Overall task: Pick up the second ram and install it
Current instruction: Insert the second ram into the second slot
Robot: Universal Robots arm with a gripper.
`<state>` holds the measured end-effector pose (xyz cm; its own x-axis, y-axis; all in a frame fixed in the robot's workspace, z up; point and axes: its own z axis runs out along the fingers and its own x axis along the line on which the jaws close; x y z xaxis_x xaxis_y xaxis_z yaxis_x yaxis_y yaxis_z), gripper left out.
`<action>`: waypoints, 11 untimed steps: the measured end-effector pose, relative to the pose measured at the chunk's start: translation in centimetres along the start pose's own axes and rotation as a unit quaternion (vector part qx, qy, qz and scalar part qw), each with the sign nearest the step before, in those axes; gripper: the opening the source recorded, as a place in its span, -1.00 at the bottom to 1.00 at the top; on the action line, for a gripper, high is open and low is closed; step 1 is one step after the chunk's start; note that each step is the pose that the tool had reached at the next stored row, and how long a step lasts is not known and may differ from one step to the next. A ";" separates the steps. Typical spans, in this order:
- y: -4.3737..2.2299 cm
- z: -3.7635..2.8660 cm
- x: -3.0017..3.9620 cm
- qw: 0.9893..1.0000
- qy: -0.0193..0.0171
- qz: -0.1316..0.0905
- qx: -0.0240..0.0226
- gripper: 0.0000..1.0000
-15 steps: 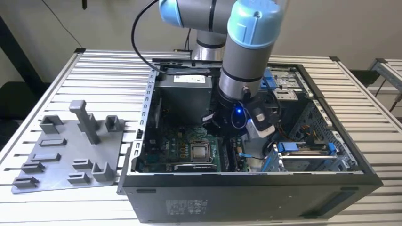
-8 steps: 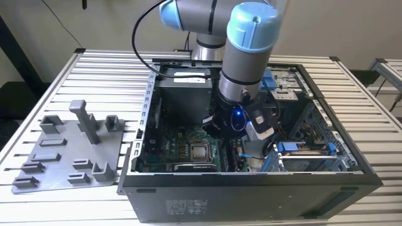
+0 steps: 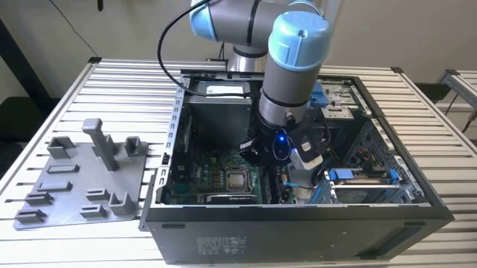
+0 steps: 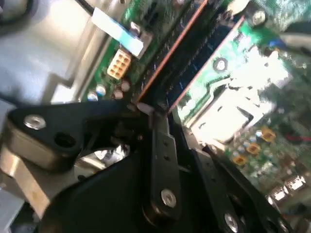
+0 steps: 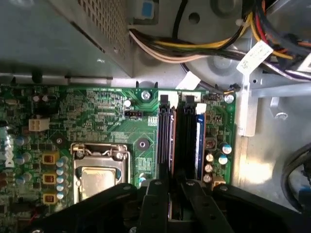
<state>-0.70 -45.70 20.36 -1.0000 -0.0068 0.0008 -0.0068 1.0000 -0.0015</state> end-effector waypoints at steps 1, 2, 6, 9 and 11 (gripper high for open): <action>-0.03 -0.04 0.01 1.000 0.000 0.000 0.001 -0.56; -0.03 -0.30 0.00 1.000 0.000 0.000 0.001 -0.56; -0.02 -2.08 0.00 1.000 0.000 0.001 0.001 -0.56; 0.00 -3.45 0.00 1.000 0.000 0.001 0.001 -0.56; 0.00 -3.77 0.00 1.000 0.000 0.001 0.001 -0.56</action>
<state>-0.70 -45.69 24.14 -1.0000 -0.0041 0.0011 -0.0041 1.0000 -0.0027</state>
